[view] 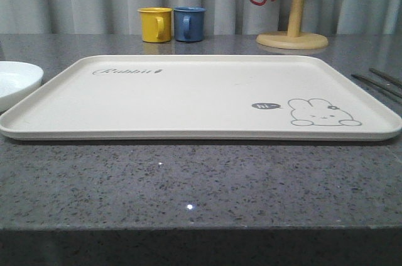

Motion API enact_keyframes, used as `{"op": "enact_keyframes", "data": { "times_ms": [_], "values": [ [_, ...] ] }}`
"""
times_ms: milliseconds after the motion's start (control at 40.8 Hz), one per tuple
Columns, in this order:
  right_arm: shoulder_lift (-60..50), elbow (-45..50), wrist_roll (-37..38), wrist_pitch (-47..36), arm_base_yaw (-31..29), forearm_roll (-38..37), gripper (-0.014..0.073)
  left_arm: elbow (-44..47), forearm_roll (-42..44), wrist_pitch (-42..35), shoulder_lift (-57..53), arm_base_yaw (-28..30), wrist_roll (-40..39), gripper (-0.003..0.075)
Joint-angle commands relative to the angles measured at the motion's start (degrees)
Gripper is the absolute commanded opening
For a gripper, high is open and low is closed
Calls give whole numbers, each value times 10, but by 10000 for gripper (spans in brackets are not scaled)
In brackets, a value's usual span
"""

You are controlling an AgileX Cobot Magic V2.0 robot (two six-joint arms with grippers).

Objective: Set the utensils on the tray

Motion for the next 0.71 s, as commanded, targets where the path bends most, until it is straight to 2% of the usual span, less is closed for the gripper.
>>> {"op": "enact_keyframes", "data": {
  "times_ms": [0,686],
  "values": [
    [-10,0,-2,-46,-2,0,-60,-2,-6,-46,-14,-3,-8,-18],
    [-10,0,-2,-65,-2,1,-60,-2,-6,-46,-14,-3,-8,-18]
  ]
}}
